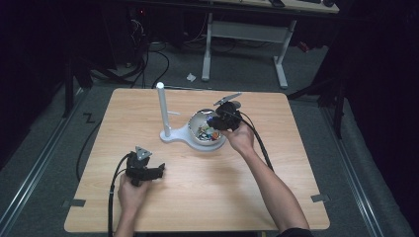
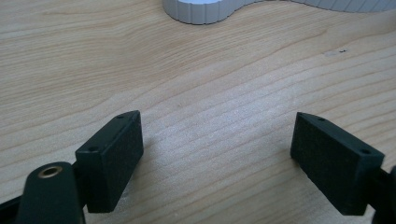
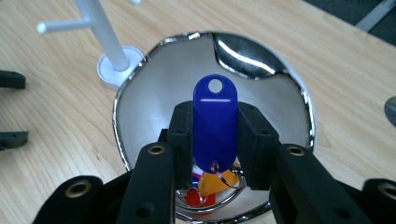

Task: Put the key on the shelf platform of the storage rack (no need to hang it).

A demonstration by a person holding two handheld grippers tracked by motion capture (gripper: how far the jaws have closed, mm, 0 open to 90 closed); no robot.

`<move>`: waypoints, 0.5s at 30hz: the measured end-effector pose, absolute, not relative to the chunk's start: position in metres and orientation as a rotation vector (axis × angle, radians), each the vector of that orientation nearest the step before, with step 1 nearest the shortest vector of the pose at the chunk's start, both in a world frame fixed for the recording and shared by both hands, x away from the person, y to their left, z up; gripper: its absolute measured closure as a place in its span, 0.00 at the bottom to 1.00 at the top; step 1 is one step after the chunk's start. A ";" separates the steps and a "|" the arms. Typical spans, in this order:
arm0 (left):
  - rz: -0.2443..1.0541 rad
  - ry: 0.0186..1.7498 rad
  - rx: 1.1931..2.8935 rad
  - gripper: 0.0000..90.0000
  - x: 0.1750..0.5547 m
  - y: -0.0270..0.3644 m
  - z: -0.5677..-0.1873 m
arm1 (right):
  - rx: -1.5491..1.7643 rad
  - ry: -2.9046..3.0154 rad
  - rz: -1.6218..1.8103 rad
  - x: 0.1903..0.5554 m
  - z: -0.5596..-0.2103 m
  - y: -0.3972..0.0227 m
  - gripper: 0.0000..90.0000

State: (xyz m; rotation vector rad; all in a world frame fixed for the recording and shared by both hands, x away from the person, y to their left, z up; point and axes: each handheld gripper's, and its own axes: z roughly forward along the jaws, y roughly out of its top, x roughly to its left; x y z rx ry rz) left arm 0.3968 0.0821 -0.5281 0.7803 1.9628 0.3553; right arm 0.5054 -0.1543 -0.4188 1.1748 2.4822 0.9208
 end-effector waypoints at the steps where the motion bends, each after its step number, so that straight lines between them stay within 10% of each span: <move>1: 0.355 1.963 0.780 0.19 0.397 0.082 -0.528 | 1.175 2.482 0.921 0.505 -0.419 -0.154 0.77; 15: 0.359 1.962 0.782 0.19 0.397 0.082 -0.528 | 1.234 2.496 0.876 0.506 -0.437 -0.155 0.76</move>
